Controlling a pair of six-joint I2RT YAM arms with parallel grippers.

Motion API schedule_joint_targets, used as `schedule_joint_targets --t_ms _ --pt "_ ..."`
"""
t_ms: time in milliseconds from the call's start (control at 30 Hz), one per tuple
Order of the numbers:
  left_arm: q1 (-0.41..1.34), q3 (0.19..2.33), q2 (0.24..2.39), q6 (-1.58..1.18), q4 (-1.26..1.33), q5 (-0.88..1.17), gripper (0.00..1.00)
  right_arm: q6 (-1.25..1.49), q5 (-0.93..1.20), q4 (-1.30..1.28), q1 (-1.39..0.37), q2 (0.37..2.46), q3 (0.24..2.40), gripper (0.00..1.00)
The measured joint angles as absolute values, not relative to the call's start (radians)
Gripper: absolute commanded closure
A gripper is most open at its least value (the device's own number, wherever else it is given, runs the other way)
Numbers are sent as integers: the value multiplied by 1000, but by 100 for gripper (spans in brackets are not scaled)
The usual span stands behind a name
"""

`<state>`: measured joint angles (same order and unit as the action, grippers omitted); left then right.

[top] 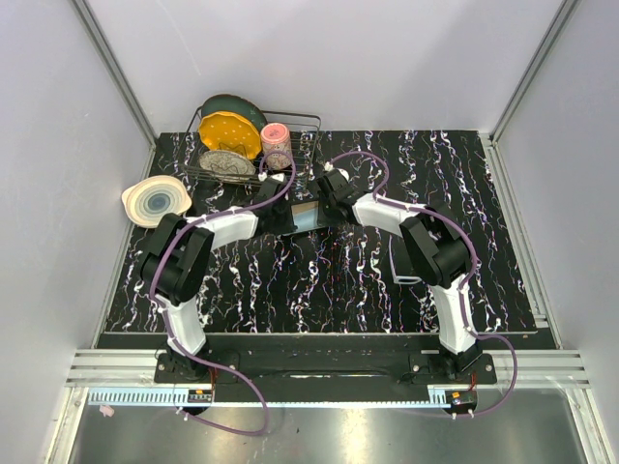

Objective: Organize the sunglasses
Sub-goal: Smooth out the folded cleaning cloth near the sunglasses case.

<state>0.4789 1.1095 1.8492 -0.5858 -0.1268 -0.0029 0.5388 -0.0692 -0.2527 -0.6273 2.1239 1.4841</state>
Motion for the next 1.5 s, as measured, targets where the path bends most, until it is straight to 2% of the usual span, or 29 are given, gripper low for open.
schedule_joint_targets --t_ms 433,467,600,633,767,933,1167,1500 --pt "482 1086 1834 -566 -167 -86 92 546 -70 -256 -625 2124 1485 85" --pt "482 1086 1834 -561 -172 -97 91 547 -70 -256 -625 2124 1485 85" --pt "484 1086 1828 -544 -186 -127 75 549 -70 -257 -624 2124 1485 85" --pt "484 1086 1823 -537 -188 -128 68 550 -70 -257 -624 2124 1485 85" --pt "484 1086 1807 -517 -184 -112 63 551 -70 -257 -623 2124 1485 85" --pt "484 1086 1801 -509 -175 -82 64 551 -70 -260 -622 2124 1485 85" --pt "484 1086 1792 -515 -162 -83 76 550 -71 -261 -621 2122 1487 85" --pt "484 1064 1775 -525 -140 -86 80 550 -67 -208 -618 2060 1459 80"
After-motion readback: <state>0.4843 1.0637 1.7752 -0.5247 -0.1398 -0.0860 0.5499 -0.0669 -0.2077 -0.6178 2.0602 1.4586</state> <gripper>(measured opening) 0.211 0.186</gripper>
